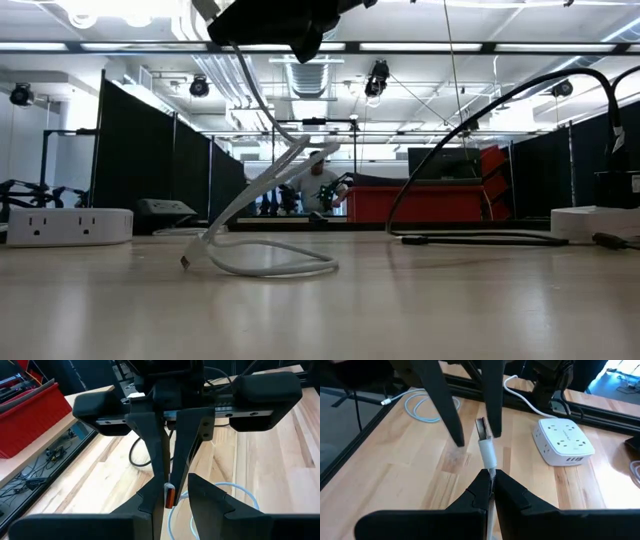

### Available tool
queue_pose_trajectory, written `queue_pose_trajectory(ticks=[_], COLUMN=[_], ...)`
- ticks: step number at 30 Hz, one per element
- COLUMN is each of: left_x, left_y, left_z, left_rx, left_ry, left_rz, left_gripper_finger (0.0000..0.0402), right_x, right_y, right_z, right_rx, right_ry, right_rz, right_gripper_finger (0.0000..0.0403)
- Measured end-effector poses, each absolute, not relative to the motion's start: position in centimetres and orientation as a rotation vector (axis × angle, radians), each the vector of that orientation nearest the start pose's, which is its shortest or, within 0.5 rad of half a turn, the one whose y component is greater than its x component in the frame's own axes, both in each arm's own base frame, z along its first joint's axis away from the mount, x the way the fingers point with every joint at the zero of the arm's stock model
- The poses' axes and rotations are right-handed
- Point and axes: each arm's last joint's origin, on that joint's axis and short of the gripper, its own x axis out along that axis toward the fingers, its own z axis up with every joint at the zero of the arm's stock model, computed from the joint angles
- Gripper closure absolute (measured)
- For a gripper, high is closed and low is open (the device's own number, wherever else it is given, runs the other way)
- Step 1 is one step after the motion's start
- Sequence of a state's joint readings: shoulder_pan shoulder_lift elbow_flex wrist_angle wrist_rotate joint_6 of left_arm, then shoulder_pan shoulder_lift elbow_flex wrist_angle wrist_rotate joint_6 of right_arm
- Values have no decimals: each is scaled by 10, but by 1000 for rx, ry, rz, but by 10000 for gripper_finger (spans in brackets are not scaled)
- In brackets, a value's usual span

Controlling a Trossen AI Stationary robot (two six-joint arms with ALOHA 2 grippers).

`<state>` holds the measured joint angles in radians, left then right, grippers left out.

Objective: Insert USB
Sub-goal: Insert the white charger cable into the left white outlet extension

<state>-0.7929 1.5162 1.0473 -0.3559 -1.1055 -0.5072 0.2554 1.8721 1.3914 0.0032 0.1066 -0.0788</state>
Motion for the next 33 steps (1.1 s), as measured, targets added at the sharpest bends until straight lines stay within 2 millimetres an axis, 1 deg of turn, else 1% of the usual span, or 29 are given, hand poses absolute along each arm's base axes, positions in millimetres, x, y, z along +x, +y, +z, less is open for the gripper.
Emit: queue_pose_trajectory(ticks=[7,13,18,24,27,31,33], left_x=[232,229,227,227,227,223,219], left_y=[-199,-196,-195,-194,-194,-197,-199], left_z=[249,248,248,247,247,247,251], left_rx=[181,176,167,173,174,182,180], left_ry=[411,429,439,445,446,450,426], left_rz=[383,399,401,400,399,384,384], left_gripper_finger=[351,394,396,396,396,396,396], right_x=[416,415,412,412,410,403,400], right_y=[106,106,110,111,111,110,110], right_z=[251,253,256,257,261,280,284], right_rx=[-164,-170,-231,-253,-271,-258,-254], right_ry=[466,464,451,447,434,381,377], right_rz=[166,170,194,196,202,211,212], right_gripper_finger=[400,400,400,399,385,353,333])
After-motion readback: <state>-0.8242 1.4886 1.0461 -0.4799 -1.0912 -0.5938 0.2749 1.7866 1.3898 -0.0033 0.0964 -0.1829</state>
